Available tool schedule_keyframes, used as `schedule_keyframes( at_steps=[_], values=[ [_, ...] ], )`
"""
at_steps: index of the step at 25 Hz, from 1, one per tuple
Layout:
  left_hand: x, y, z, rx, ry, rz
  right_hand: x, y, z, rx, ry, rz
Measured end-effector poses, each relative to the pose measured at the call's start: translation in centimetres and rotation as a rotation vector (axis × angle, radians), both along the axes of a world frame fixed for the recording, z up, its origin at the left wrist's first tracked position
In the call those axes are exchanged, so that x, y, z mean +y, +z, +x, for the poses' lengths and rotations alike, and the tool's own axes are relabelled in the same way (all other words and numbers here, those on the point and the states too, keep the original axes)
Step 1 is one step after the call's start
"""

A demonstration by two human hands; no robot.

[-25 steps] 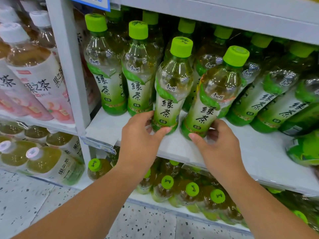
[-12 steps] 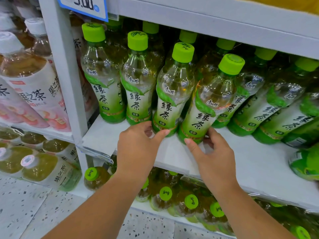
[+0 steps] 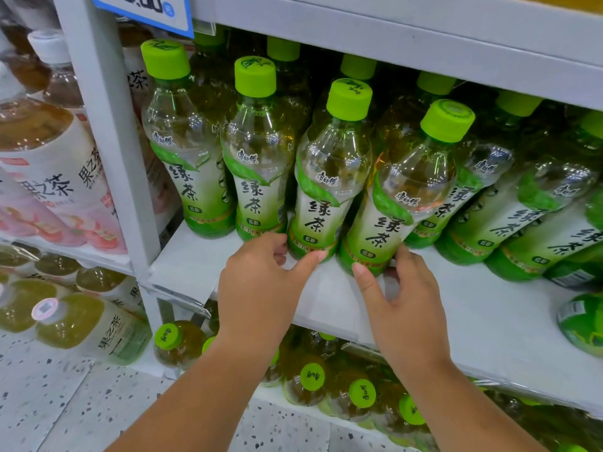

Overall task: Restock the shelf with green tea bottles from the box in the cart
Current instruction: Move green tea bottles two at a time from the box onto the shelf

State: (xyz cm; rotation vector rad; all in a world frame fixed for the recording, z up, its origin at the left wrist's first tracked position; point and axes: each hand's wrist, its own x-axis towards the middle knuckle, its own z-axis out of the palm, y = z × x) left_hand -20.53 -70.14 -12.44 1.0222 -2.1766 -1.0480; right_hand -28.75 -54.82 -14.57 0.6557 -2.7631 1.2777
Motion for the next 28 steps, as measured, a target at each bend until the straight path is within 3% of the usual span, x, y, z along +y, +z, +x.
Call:
schedule_keyframes(
  at_steps=[17,24,28],
  values=[
    [0.0,0.4,0.0,-0.045,0.001,0.031,0.1,0.4,0.0,-0.023,-0.017,0.097],
    [-0.1,1.4,0.1,-0.098,-0.019,0.103,0.1,0.7,0.1,-0.053,0.0,0.092],
    [-0.2,2.0,0.7,-0.133,-0.107,0.175,0.3,1.5,0.3,-0.163,0.03,-0.014]
  ],
)
